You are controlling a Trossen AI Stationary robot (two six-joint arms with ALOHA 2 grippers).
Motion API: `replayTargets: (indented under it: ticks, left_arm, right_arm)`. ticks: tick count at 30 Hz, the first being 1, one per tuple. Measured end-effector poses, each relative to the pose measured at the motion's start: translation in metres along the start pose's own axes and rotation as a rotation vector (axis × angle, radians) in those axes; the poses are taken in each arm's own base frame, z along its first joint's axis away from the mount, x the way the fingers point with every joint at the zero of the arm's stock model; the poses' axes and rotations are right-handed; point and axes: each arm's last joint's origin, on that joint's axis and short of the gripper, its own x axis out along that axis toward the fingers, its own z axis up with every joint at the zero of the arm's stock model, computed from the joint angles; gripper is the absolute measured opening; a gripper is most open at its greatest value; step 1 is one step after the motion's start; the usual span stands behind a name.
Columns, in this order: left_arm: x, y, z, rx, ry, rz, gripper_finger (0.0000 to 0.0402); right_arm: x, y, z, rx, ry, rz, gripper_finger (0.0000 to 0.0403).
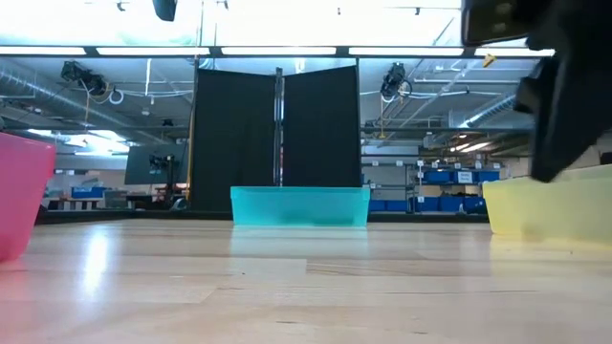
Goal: Sort blocks
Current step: Put the green block into the blue bin
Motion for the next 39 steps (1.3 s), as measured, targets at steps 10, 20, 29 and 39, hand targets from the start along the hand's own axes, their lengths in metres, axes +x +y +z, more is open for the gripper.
replayTargets:
  ticks: [10,20,29,39]
  left_arm:
    - [0.000,0.000,-0.001,0.016,0.012,0.002,0.0229]
    - [0.000,0.000,-0.001,0.062,0.011,0.001,0.0229]
    - [0.000,0.000,0.000,0.081,0.002,0.001,0.0229]
    - [0.000,0.000,0.000,0.090,0.000,0.001,0.0229]
  right_arm:
    - [-0.013,0.017,-0.036,0.219,0.157,0.064,0.0287]
    - [-0.017,0.026,-0.058,0.389,0.136,0.035,0.0295]
    - [0.017,0.030,-0.069,0.469,0.146,-0.029,0.0296]
    - [0.034,0.026,-0.071,0.609,0.132,-0.120,0.0280]
